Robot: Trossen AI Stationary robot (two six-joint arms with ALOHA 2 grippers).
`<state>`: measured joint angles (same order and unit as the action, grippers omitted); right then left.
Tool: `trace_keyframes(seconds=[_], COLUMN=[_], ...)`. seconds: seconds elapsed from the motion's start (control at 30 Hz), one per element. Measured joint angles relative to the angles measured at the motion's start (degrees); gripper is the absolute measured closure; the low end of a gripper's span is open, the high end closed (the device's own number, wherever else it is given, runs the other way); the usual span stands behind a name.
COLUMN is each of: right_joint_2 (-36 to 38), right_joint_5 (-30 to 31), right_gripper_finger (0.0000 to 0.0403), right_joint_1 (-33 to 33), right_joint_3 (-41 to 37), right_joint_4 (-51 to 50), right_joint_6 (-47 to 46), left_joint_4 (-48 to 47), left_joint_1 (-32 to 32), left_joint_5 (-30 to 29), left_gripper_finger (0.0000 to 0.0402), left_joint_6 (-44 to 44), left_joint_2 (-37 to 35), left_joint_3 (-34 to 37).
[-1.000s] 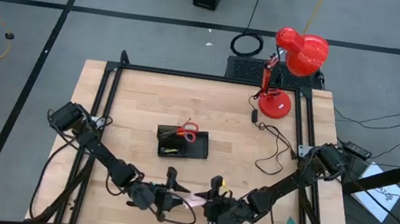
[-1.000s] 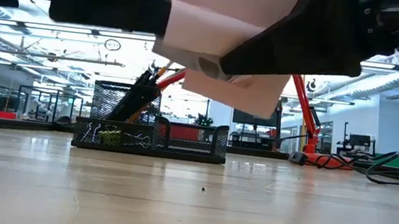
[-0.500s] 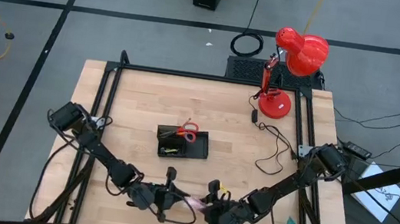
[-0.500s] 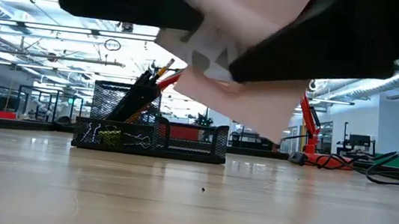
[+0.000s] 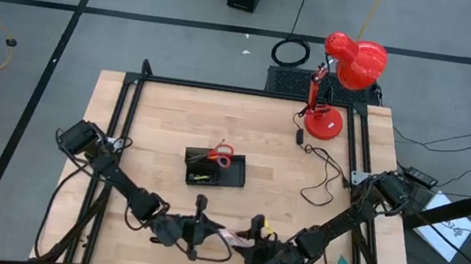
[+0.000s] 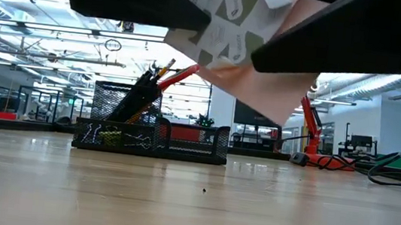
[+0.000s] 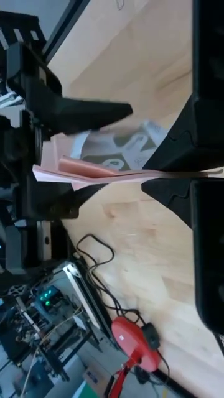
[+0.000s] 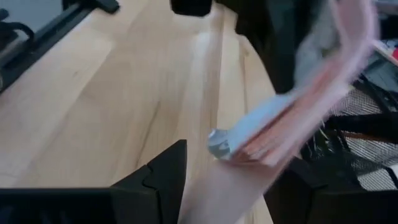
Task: Pick and place office supplies into organizer
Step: Put the pink sticky note into the mesh desk organizer
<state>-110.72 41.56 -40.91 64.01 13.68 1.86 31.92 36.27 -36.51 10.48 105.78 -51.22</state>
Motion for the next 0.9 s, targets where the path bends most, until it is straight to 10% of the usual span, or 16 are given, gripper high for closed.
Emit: trace_keyframes(seconds=[0.43,0.67,0.9], right_joint_2=[0.0,0.0,0.0], right_joint_5=[-0.1,-10.2,-2.9], right_gripper_finger=[0.0236,0.0242,0.0233], right_joint_1=[1.1,3.2,3.0], right_joint_3=[0.0,0.0,0.0], right_joint_4=[-4.8,-5.8,-5.4], right_joint_6=[-9.3,-16.5,-13.9], left_joint_4=[1.7,1.6,0.7], left_joint_1=[4.7,6.0,6.0], left_joint_5=[-9.5,-10.2,-13.5], left_gripper_finger=[0.0401,0.0401,0.0401], left_joint_6=[9.7,11.5,9.9], left_joint_2=[0.0,0.0,0.0], left_joint_3=[0.0,0.0,0.0])
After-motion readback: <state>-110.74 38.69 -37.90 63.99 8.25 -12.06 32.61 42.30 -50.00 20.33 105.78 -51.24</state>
